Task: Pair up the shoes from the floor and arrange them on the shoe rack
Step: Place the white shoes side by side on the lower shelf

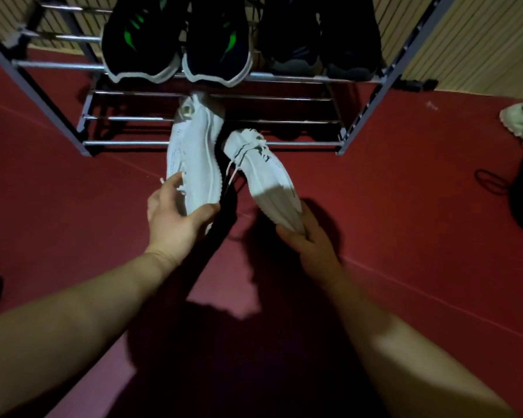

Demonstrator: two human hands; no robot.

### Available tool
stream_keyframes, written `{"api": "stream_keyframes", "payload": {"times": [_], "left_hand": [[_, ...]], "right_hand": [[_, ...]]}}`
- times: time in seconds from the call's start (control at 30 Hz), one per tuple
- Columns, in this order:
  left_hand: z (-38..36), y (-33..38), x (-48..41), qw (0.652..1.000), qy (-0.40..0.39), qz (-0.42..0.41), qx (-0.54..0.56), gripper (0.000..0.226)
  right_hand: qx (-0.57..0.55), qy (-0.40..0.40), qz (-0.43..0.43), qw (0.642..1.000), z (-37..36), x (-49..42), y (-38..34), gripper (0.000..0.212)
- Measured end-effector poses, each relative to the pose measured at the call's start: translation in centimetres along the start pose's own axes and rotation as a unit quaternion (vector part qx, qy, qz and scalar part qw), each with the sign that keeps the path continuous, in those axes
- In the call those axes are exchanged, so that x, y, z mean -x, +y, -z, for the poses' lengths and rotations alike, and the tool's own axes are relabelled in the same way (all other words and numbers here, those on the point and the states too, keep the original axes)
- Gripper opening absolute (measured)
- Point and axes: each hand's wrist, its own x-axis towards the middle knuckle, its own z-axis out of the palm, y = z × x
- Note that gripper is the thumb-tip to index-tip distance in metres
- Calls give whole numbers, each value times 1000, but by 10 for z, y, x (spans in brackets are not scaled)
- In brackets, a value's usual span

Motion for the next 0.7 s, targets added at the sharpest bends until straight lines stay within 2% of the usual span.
{"api": "stream_keyframes", "payload": {"times": [0.1,0.17,0.23,0.3,0.37,0.43,0.53,0.6,0.7], "left_hand": [[-9,8,-10,1000,27,4,15,96],[-18,15,-21,999,32,26,24,88],[-32,22,-39,997,35,52,35,89],[-50,37,-62,996,41,63,41,99],[-71,57,-87,997,42,61,12,104],[-94,79,-109,996,2,53,-73,102],[-123,85,-121,973,-119,12,-195,110],[-129,71,-120,956,-165,-26,-240,119],[-123,53,-123,952,-161,-100,-241,101]], "right_hand": [[96,33,35,994,20,-11,-3,66],[218,50,66,972,32,-29,-1,69],[318,68,99,940,46,-58,3,69],[362,86,85,924,56,-95,-1,65],[369,84,46,925,63,-133,-4,61],[379,73,-9,922,72,-164,3,60],[453,67,-25,889,80,-174,23,57],[486,85,36,869,78,-170,38,52],[472,124,127,864,77,-172,63,50]]}}
